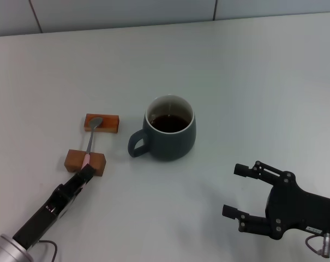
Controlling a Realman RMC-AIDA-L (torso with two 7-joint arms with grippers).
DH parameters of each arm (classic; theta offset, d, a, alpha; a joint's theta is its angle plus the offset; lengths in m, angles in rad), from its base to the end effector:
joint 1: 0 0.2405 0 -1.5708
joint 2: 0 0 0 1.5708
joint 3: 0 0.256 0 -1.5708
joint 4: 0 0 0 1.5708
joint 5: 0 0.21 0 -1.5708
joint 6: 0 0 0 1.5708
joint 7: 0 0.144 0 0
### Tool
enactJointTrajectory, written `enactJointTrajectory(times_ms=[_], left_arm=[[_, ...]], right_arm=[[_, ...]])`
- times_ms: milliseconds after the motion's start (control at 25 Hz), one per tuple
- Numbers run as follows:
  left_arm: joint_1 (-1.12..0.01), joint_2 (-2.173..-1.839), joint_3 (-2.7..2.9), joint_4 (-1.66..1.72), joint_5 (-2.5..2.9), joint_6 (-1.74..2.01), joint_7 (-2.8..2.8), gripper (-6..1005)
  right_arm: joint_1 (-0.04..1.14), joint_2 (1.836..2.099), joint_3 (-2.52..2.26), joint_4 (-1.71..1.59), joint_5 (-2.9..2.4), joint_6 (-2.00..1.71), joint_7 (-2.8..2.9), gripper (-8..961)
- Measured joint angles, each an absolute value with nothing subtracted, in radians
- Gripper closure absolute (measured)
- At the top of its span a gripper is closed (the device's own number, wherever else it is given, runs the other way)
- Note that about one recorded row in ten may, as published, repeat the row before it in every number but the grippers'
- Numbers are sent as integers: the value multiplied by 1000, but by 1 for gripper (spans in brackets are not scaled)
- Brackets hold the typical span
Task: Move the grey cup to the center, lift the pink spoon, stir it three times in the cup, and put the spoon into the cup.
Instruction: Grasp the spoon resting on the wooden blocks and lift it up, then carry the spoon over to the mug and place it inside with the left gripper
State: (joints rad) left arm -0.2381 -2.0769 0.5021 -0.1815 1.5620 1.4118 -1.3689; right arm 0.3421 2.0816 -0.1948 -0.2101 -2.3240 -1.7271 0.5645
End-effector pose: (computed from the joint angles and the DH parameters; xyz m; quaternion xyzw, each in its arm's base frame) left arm -0.3386 0.1902 -0.0858 -0.5753 -0.6501 -0.4630 0.1788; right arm 0.3127 0.2079 -0.0497 -0.9184 0.1063 0.3360 0.1799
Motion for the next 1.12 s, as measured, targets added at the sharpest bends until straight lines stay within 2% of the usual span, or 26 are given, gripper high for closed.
enactJointTrajectory(times_ms=[160,440,600,880,920,960,1120], left_arm=[[-246,-2077,503,-176,1576,1417,-1362,745],[-255,-2072,503,-127,1587,1510,-1343,826],[-309,-2064,525,112,1648,1588,-1444,873],[-364,-2067,682,686,1691,1612,-1641,871],[-364,-2067,682,686,1691,1612,-1641,870],[-366,-2067,764,931,1714,1586,-1698,870],[-371,-2068,864,1258,1813,1533,-1760,869]], right_arm=[[342,2082,-195,-210,-2324,-1727,564,120],[342,2082,-195,-209,-2324,-1727,564,120],[342,2083,-195,-209,-2324,-1727,564,120],[342,2082,-194,-209,-2318,-1727,564,120],[342,2081,-192,-209,-2317,-1727,564,120],[344,2081,-190,-209,-2317,-1727,564,120],[354,2080,-187,-209,-2316,-1727,564,120]])
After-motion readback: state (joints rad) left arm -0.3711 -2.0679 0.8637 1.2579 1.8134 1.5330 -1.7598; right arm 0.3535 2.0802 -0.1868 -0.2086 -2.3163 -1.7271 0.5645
